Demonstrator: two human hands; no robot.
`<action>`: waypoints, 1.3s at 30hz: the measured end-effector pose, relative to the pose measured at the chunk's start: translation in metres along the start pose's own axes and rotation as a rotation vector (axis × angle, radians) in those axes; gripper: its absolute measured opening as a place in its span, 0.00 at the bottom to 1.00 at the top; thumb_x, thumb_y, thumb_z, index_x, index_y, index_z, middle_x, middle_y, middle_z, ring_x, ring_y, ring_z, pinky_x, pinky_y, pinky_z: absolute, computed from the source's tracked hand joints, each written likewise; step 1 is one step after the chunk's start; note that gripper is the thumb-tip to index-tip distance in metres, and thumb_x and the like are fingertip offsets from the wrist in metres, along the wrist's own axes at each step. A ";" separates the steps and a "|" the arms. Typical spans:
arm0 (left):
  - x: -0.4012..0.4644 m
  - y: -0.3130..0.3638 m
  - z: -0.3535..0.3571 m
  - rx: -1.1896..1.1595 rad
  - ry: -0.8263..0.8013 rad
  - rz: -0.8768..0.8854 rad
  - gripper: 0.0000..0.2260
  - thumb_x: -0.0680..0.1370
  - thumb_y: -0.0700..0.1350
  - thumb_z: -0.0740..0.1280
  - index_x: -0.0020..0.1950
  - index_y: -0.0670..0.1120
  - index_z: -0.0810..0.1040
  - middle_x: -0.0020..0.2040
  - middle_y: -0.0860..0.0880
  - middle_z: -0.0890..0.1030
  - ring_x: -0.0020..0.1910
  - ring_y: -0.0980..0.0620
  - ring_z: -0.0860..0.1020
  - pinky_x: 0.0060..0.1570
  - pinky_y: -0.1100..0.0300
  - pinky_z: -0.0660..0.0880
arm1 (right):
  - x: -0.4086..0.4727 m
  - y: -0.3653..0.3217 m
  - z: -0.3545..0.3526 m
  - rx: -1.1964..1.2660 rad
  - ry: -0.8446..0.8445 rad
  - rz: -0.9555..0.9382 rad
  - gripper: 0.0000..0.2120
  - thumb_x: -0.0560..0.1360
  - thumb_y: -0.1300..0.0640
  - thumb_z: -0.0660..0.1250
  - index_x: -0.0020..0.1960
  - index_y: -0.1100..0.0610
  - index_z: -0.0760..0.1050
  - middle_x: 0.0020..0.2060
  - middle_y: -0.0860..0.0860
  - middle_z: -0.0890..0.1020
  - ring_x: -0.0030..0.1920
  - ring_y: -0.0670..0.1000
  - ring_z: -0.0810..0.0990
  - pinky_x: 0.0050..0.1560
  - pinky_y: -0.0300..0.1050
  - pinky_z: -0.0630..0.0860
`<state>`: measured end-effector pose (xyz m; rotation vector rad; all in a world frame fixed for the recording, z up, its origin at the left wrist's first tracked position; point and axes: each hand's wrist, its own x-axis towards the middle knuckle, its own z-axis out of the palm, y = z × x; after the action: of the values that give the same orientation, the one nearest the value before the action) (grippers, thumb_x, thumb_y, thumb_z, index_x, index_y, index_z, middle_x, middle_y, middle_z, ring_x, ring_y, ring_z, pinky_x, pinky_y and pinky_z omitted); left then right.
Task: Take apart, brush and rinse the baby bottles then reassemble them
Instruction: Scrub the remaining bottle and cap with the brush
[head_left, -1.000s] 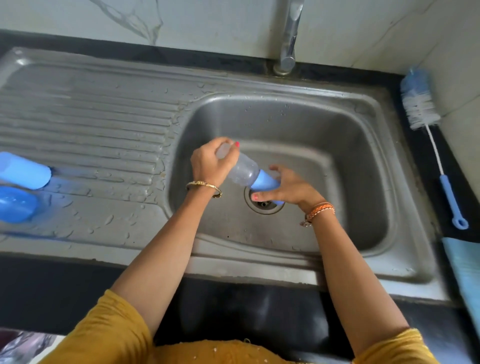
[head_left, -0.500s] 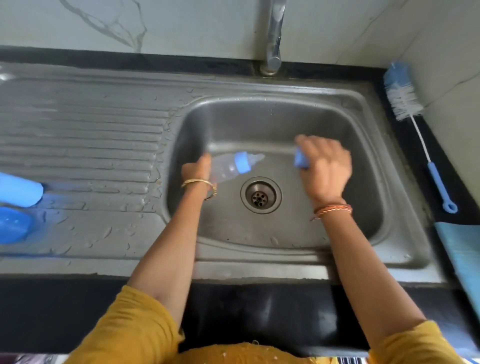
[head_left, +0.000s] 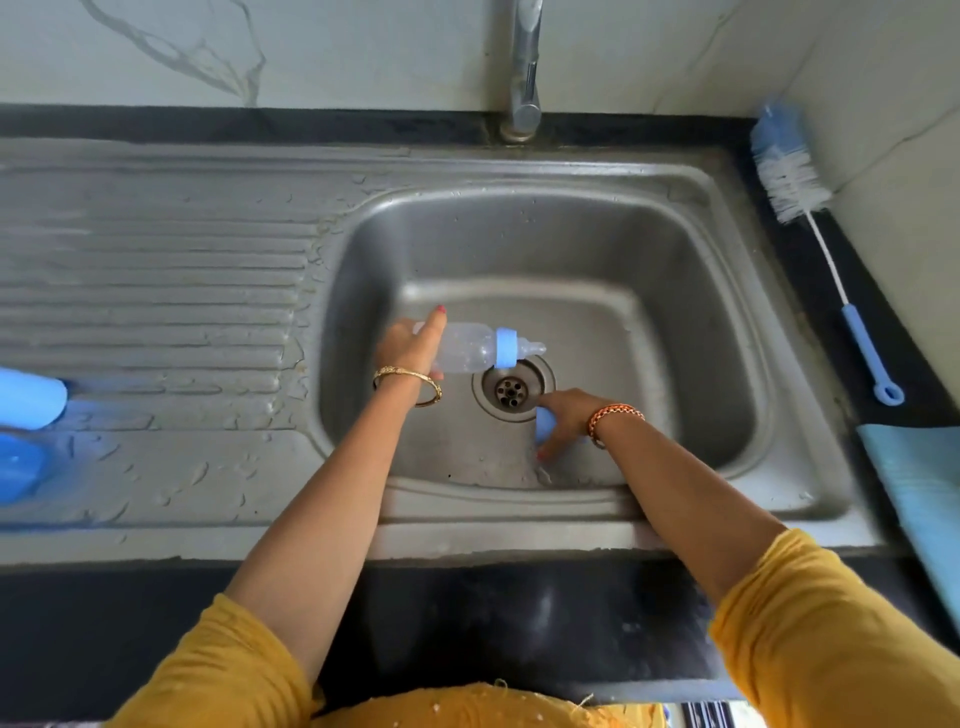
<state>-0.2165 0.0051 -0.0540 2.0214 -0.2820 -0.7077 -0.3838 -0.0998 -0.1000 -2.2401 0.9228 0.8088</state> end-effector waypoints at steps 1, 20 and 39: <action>-0.002 0.000 0.001 -0.012 -0.011 -0.008 0.15 0.76 0.55 0.65 0.42 0.43 0.74 0.44 0.44 0.77 0.32 0.49 0.79 0.40 0.49 0.80 | 0.001 0.000 0.000 -0.001 -0.012 -0.008 0.38 0.65 0.49 0.76 0.70 0.55 0.64 0.65 0.55 0.72 0.63 0.55 0.72 0.53 0.42 0.69; -0.020 0.004 0.012 -0.236 -0.195 0.503 0.03 0.71 0.46 0.65 0.38 0.50 0.73 0.34 0.60 0.77 0.35 0.64 0.73 0.41 0.68 0.69 | -0.048 -0.040 -0.048 0.769 -0.174 -0.336 0.11 0.63 0.68 0.73 0.35 0.59 0.72 0.26 0.52 0.75 0.24 0.46 0.72 0.27 0.34 0.69; -0.007 0.009 0.013 -0.251 0.052 -0.081 0.16 0.76 0.56 0.65 0.33 0.47 0.71 0.35 0.48 0.74 0.28 0.49 0.73 0.20 0.64 0.67 | -0.054 -0.040 -0.062 0.943 0.378 -0.266 0.36 0.68 0.49 0.74 0.71 0.54 0.62 0.57 0.51 0.74 0.55 0.50 0.75 0.50 0.37 0.72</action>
<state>-0.2293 -0.0056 -0.0489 1.8165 -0.0769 -0.7028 -0.3653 -0.0969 -0.0105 -1.6076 0.8829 -0.1891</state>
